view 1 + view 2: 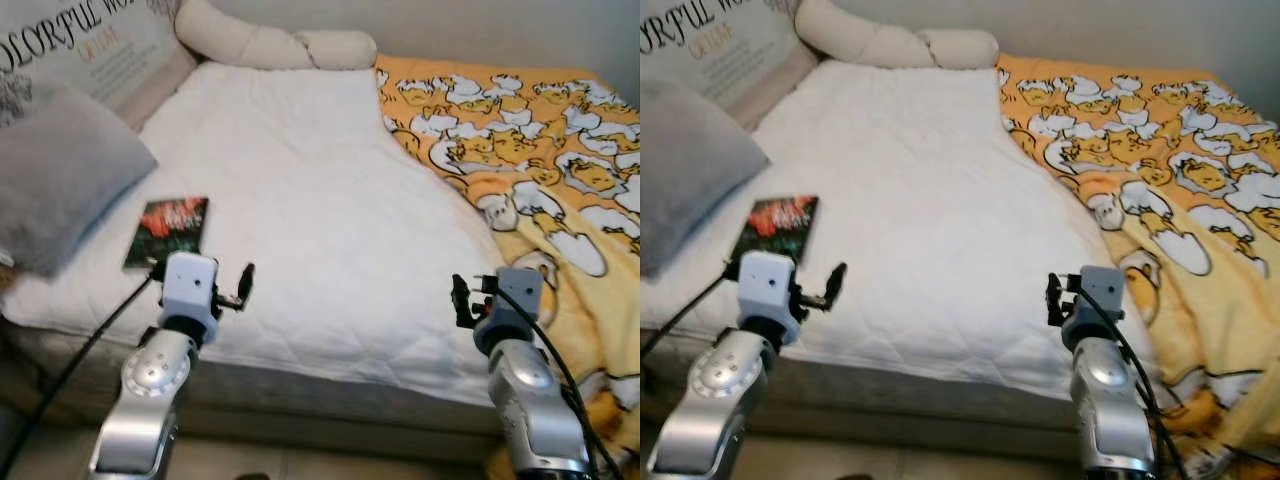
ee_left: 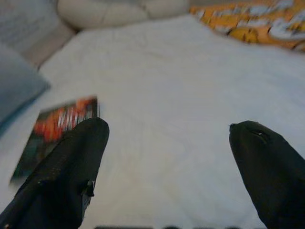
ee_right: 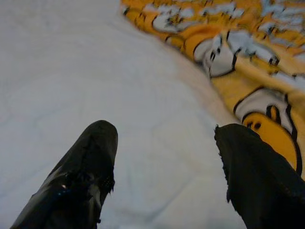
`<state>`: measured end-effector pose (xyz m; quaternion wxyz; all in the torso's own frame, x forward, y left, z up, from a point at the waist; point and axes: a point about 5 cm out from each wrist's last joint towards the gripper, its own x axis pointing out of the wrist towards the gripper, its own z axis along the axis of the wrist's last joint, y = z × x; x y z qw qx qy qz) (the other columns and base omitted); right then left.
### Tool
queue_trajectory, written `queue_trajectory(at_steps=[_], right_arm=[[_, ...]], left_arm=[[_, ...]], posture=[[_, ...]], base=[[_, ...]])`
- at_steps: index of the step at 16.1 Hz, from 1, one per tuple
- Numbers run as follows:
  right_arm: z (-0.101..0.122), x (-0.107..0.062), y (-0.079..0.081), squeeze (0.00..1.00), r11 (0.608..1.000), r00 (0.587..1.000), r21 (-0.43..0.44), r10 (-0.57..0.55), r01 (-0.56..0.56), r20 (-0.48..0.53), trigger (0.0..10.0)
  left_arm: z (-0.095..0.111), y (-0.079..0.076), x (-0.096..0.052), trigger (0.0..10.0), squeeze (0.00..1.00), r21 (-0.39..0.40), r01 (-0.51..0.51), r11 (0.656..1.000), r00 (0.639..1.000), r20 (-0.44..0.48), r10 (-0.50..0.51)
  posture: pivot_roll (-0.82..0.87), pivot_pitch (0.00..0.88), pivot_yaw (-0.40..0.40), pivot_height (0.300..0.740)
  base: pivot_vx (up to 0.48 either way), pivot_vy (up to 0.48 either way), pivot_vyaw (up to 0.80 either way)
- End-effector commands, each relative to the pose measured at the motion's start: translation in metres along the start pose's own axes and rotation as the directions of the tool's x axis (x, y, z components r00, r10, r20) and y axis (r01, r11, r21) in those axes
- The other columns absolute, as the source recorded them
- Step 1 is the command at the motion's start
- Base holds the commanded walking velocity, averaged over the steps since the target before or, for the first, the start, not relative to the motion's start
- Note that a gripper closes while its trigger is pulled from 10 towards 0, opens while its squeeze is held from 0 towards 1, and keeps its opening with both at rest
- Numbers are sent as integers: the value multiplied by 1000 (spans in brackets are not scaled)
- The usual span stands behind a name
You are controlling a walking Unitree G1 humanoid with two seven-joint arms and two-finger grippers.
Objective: Clean up the room
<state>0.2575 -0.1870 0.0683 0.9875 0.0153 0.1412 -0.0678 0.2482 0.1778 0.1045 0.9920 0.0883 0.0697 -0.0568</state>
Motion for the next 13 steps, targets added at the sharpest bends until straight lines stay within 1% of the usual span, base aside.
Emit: queue_trajectory(at_steps=[1, 5, 6, 7, 9, 10, 12, 13], right_arm=[[6, 1, 4, 0, 1000, 1000, 0, 15, -15, 23, 10000], [5, 2, 4, 0, 1000, 1000, 0, 11, -11, 22, 10000], [6, 2, 4, 0, 1000, 1000, 0, 12, -12, 23, 10000], [6, 2, 5, 0, 1000, 1000, -2, 13, -13, 24, 10000], [7, 2, 6, 0, 1000, 999, -3, 18, -18, 27, 10000], [8, 2, 7, 0, 1000, 999, -7, 23, -23, 31, 10000], [7, 2, 7, 0, 1000, 1000, 10, 22, -22, 22, 10000], [7, 3, 7, 0, 1000, 1000, 13, 20, -21, 24, 10000]], left_arm=[[2, 2, 1, 10000, 0, 15, -2, 1000, 1000, 8, 2], [3, 0, 2, 10000, 0, 19, 6, 1000, 1000, 9, -6], [3, 0, 2, 10000, 0, 9, 4, 1000, 1000, 12, -4], [3, 0, 2, 10000, 0, -5, -1, 1000, 1000, 13, 1], [5, -1, 2, 10000, 0, -12, 18, 1000, 999, 28, -18], [5, -1, 2, 10000, 0, -28, 30, 999, 999, 28, -29], [5, -2, 2, 10000, 0, -37, 38, 999, 999, 33, -37], [6, -2, 2, 10000, 0, -46, 42, 998, 999, 36, -40]], posture=[[160, 0, -7, 740], [157, 0, -5, 740], [157, 0, -5, 740], [157, 0, -5, 740], [157, 0, -5, 740], [159, 0, -5, 740], [159, 0, -5, 740], [158, 0, -3, 740]], base=[[0, -356, 0], [0, -359, 0], [0, -319, 0], [0, 0, 0], [0, 0, 0], [0, 0, 0], [0, 0, 0], [0, 0, -788]])
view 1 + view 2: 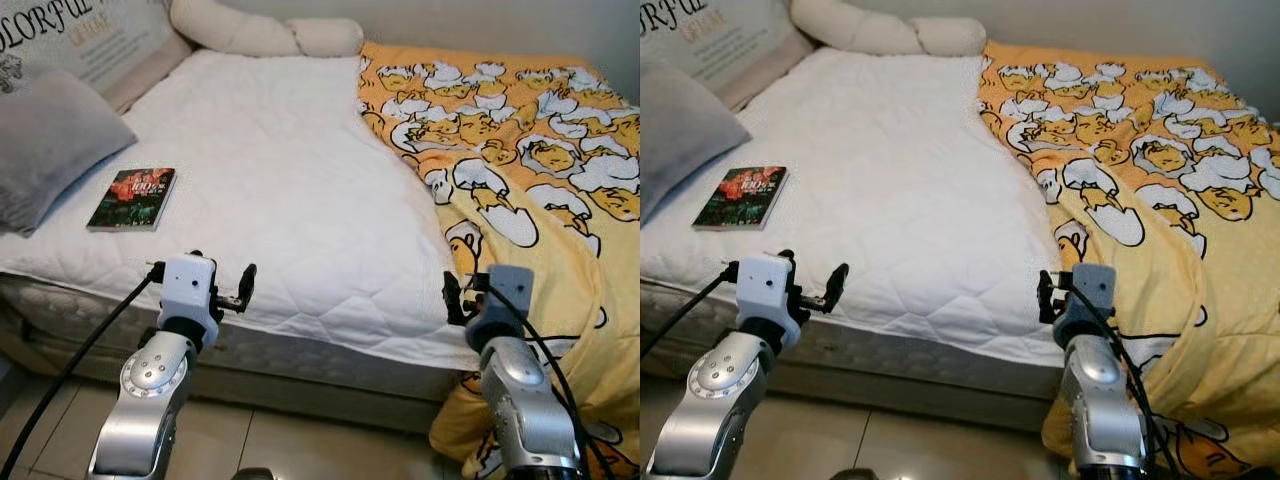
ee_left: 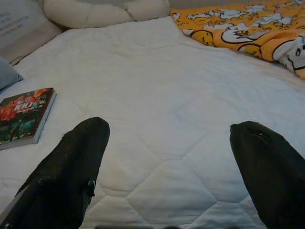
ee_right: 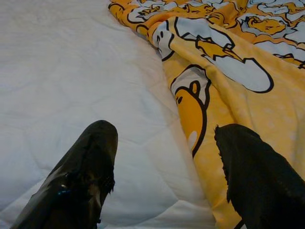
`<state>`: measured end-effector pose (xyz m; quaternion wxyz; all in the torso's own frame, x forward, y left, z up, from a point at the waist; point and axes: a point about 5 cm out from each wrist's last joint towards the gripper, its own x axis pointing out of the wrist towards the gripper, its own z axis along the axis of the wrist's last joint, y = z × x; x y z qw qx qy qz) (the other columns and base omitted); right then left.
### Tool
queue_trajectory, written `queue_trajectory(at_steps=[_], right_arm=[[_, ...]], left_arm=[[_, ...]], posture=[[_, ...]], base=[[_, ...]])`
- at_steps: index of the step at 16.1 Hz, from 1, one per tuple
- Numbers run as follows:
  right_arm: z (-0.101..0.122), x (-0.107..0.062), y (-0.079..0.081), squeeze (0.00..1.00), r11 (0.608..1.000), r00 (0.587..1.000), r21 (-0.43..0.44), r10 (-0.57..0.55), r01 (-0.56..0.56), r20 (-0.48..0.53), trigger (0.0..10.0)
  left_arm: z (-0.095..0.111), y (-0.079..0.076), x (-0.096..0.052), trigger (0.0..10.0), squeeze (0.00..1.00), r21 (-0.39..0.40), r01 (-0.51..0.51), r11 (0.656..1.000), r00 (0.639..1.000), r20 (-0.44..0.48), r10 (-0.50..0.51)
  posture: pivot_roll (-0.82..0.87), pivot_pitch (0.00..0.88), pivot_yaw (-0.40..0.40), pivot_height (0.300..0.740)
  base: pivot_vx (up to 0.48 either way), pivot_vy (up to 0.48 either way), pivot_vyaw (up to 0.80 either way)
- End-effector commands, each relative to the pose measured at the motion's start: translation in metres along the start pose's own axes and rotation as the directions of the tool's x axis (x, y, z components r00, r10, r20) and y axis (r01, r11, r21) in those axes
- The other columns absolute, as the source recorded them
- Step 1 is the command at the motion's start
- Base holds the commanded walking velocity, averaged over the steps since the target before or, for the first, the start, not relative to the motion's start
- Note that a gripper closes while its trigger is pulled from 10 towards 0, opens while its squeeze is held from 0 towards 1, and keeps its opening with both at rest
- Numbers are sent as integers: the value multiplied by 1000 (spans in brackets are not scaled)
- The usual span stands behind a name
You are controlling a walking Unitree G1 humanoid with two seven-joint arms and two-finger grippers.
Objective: Clean up the room
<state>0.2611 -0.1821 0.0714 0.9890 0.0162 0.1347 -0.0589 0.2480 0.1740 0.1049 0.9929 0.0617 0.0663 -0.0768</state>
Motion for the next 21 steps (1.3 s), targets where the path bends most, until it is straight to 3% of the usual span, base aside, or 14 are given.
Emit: queue_trajectory(at_steps=[1, 6, 17, 21], right_arm=[[4, 1, 1, 0, 1000, 1000, 16, 0, 0, 13, 10000], [5, 2, -1, 0, 1000, 1000, 13, -7, 6, 15, 10000], [10, 5, 7, 0, 996, 998, -68, 56, -54, 36, 10000], [10, 6, 7, 0, 995, 997, -79, 65, -62, 34, 10000]], left_arm=[[5, 2, 2, 10000, 0, -3, 2, 1000, 1000, 22, -2], [4, 1, 3, 10000, 0, -10, 12, 1000, 1000, 18, -11], [1, 3, 4, 10000, 0, -7, -36, 999, 999, 8, 36], [1, 3, 6, 10000, 0, 16, -51, 999, 999, 13, 51]], posture=[[158, 0, -3, 740], [154, 0, -3, 740], [155, 0, -12, 740], [152, 0, -10, 740]], base=[[244, 0, -788], [287, 0, -788], [238, 0, 0], [0, 0, 800]])
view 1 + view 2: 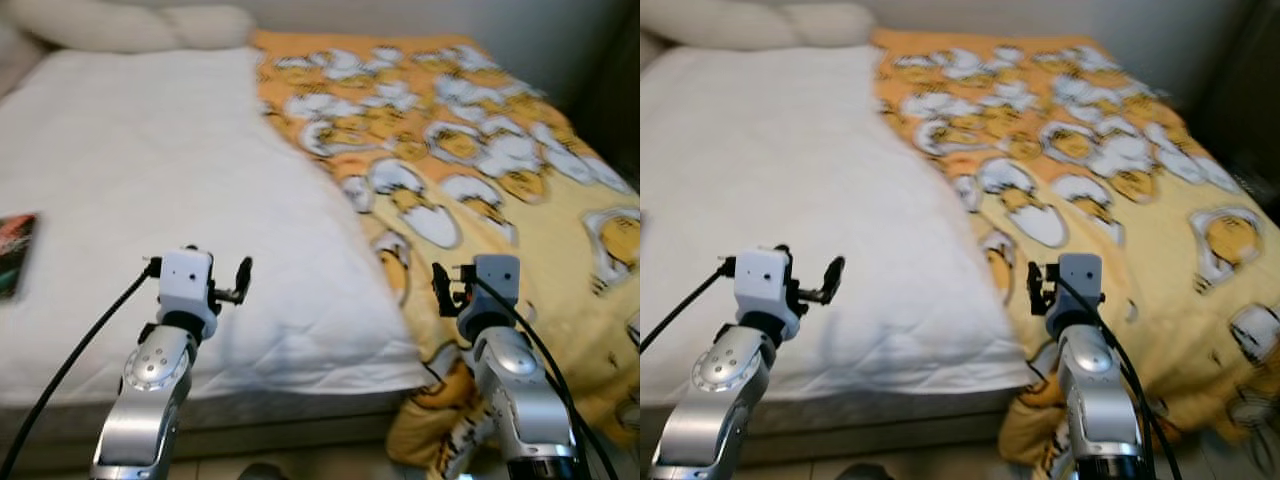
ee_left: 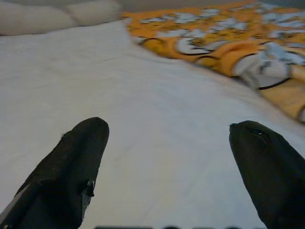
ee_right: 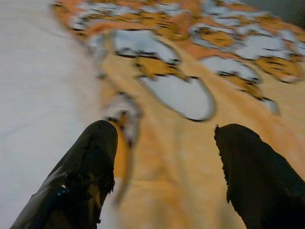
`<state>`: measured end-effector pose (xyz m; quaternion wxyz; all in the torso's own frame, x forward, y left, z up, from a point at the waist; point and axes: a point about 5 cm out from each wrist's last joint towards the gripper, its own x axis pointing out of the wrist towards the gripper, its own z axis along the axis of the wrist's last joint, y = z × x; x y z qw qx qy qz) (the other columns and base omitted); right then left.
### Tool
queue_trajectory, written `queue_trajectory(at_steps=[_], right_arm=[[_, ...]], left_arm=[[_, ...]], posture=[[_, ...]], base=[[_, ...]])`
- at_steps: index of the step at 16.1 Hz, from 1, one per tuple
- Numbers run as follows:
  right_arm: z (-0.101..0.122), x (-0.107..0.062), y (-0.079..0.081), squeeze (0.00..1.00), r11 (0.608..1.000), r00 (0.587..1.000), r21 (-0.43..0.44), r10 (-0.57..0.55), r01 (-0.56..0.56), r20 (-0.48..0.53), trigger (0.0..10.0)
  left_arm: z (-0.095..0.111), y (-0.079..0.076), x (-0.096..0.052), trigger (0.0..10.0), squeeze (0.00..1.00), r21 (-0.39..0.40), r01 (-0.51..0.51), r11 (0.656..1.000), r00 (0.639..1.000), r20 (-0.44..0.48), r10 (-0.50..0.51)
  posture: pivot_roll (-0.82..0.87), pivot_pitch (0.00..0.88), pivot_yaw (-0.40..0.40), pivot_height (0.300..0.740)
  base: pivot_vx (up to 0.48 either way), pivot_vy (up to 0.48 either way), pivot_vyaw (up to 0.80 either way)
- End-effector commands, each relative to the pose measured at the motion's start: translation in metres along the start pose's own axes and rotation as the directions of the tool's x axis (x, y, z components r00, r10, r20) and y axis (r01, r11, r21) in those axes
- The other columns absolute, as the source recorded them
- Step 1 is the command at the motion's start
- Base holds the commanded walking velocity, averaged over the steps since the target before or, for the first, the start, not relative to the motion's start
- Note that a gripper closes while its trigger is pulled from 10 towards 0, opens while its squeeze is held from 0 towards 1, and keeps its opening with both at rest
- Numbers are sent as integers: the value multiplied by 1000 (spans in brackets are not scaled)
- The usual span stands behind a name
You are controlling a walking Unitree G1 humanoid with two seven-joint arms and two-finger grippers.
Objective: Clean up the room
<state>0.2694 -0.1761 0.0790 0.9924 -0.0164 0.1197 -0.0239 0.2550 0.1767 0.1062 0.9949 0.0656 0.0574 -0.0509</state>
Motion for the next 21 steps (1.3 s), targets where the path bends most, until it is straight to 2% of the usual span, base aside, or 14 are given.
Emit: queue_trajectory(at_steps=[1, 5, 6, 8, 12, 18, 21], right_arm=[[1, 1, -1, 0, 1000, 1000, -6, 3, -3, 2, 10000], [1, 1, -4, 0, 1000, 1000, -14, -11, 10, -3, 10000], [0, 2, -8, 0, 999, 999, 11, -42, 42, -10, 10000], [1, 2, -9, 0, 999, 999, 10, -45, 46, -11, 10000], [1, 2, -5, 0, 999, 999, 33, -38, 39, -12, 10000], [0, 2, -6, 0, 998, 999, 34, -46, 47, -15, 10000], [0, 3, -5, 0, 999, 999, 28, -40, 40, -12, 10000]], left_arm=[[-1, -1, 0, 10000, 0, 11, -3, 1000, 1000, -2, 3], [-1, -1, 1, 10000, 0, 3, -18, 1000, 1000, -4, 18], [-1, -1, 2, 10000, 0, 2, -24, 1000, 1000, -6, 24], [-2, 1, 3, 10000, 0, -31, -43, 999, 999, -12, 43], [0, 2, 3, 10000, 0, -33, -27, 999, 1000, 3, 27], [1, 2, 4, 10000, 0, -39, -18, 999, 1000, 6, 19], [0, 2, 3, 10000, 0, -37, -19, 999, 1000, 5, 19]], posture=[[152, 0, -10, 740], [146, 0, -10, 740], [145, 0, -10, 740], [145, 0, -11, 740], [147, 0, -13, 740], [147, 0, -10, 740], [148, 0, -10, 740]], base=[[0, -480, 800], [0, -480, 800], [0, -349, 0], [0, 0, 0], [0, 0, 0], [222, 0, -758], [274, 0, 0]])
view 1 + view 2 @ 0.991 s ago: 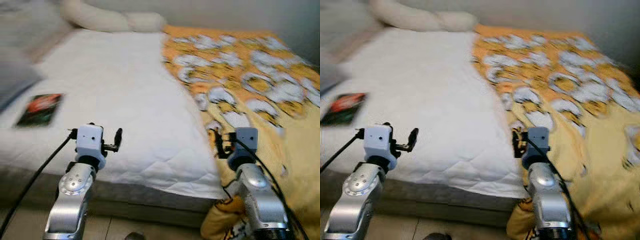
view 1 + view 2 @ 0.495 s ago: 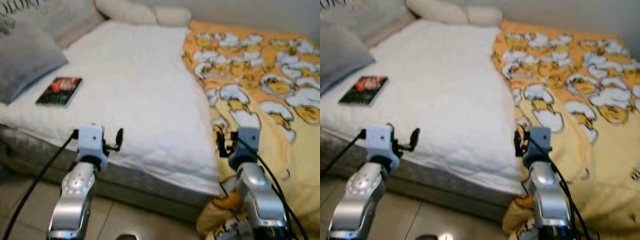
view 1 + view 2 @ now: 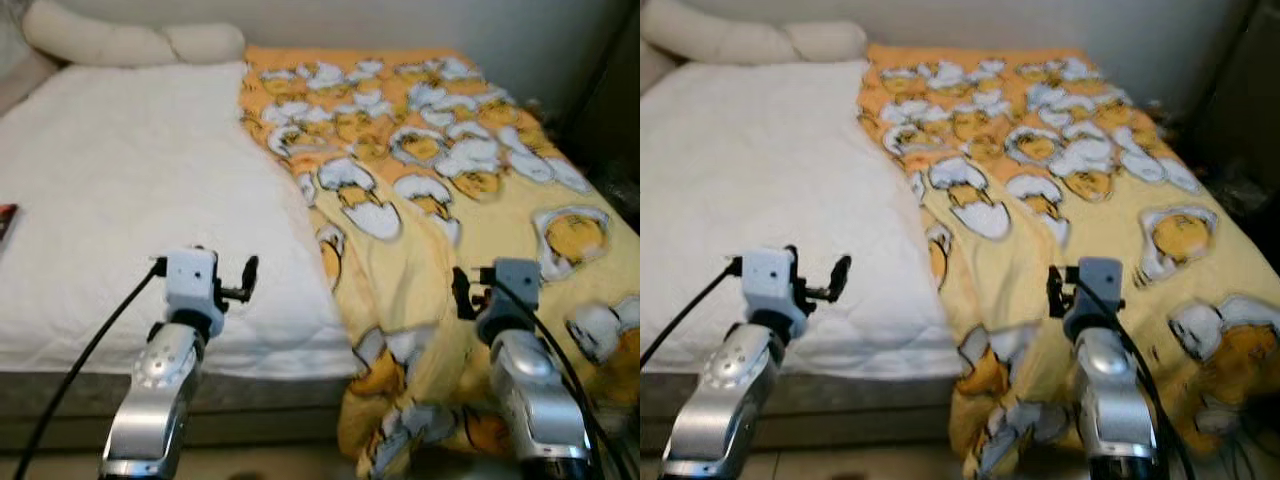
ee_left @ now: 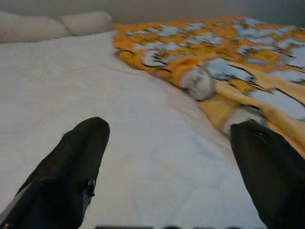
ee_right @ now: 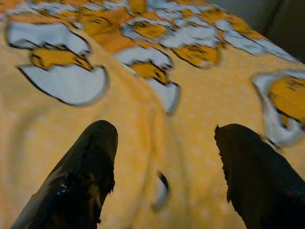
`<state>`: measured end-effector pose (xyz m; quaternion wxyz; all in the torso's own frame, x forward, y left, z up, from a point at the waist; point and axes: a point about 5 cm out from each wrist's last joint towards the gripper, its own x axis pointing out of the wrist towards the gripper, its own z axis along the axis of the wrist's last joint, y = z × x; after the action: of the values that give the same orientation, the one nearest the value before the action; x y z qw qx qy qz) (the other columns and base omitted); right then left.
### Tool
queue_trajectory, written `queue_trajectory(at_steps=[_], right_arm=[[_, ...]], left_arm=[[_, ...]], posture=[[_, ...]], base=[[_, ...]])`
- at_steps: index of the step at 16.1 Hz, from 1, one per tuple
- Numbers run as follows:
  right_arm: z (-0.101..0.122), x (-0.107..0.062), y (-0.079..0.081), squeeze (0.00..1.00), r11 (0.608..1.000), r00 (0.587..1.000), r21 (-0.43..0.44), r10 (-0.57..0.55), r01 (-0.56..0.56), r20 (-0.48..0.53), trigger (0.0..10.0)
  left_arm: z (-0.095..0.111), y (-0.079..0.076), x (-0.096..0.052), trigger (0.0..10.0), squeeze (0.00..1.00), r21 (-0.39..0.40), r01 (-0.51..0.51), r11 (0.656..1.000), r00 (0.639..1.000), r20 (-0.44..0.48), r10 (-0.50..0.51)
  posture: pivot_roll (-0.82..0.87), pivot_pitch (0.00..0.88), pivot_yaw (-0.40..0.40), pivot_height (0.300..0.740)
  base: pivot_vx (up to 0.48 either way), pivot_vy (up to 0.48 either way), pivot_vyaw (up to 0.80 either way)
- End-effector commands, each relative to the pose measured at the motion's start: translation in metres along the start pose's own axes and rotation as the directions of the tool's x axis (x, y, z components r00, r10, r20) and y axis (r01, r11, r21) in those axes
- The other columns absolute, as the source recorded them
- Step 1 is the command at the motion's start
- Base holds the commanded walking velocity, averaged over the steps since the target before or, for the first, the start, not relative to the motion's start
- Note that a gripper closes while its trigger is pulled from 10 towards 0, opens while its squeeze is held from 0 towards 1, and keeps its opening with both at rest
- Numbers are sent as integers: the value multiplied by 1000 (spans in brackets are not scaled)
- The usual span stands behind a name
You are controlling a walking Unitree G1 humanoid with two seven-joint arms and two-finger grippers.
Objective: Clean up the room
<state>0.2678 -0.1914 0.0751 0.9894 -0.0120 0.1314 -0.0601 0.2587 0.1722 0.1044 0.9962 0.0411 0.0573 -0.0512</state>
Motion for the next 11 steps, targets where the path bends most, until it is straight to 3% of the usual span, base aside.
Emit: queue_trajectory(at_steps=[1, 3, 6, 7, 8, 11], right_arm=[[5, 2, 10, 0, 999, 999, 9, 34, -34, 14, 10000], [5, 2, 11, 0, 999, 999, 7, 42, -43, 12, 10000], [3, 5, 11, 0, 998, 998, 6, 56, -56, -5, 10000], [2, 6, 11, 278, 997, 997, 13, 72, -71, -15, 10000], [-1, 9, 10, 1000, 997, 996, 13, 79, -79, -48, 10000], [-18, 26, 0, 1000, 998, 979, -41, 32, -42, -202, 10000]], left_arm=[[1, 6, -1, 10000, 0, 12, -23, 1000, 1000, 4, 23], [1, 7, -1, 10000, 0, 16, -28, 999, 1000, 2, 28], [0, 9, 0, 10000, 0, 36, -54, 998, 998, -8, 54], [1, 9, 0, 10000, 0, 42, -48, 998, 999, -8, 48], [1, 8, 0, 10000, 0, 60, -19, 998, 1000, -12, 20], [-2, -1, -4, 10000, 0, 131, 173, 976, 984, -69, -165]], posture=[[148, 0, -10, 740], [151, 0, -10, 740], [155, 0, -10, 740], [155, 0, -10, 740], [158, 0, -7, 740], [167, 0, -6, 740]], base=[[274, 0, 0], [266, 0, 0], [0, 0, 0], [0, 0, 0], [0, 0, 0], [0, 0, 0]])
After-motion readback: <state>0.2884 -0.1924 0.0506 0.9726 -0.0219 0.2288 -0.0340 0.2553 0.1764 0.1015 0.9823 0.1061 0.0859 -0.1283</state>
